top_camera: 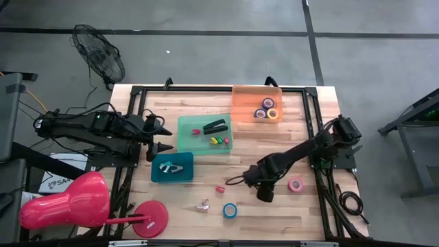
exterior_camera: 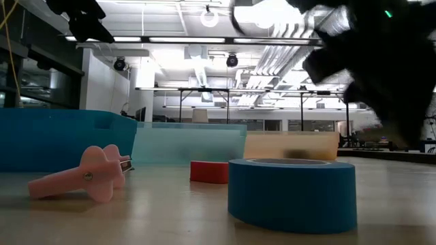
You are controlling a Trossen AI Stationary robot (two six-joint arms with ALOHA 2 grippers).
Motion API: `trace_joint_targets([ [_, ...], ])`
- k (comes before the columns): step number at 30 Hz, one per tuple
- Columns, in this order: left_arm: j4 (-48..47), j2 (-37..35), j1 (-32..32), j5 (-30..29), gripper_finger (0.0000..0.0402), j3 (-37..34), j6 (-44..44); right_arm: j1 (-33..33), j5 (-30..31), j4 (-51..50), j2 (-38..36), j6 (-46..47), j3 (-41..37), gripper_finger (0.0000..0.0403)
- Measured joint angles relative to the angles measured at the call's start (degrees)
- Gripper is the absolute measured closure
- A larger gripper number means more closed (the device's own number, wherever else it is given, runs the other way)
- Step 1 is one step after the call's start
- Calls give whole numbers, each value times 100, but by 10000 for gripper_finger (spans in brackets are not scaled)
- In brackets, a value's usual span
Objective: Pick and place Stapler, Stapler remover, tape
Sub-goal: Put the grey staple remover in the blue bin
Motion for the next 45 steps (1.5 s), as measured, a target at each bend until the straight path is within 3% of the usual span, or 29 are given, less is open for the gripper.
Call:
trace_joint_targets([
  [10,635,90,0,135,113,0,110,-473,869,387,-156,-711,1348,308],
  [19,1422,774,-2,577,113,0,455,-1049,1460,403,-156,-1470,2360,308],
  [33,4073,2150,-2,616,113,0,1123,-1324,1574,2028,-141,-2191,2462,308],
  [45,4742,2445,-2,619,113,0,1141,-1326,1835,2542,-139,-2359,2462,308],
])
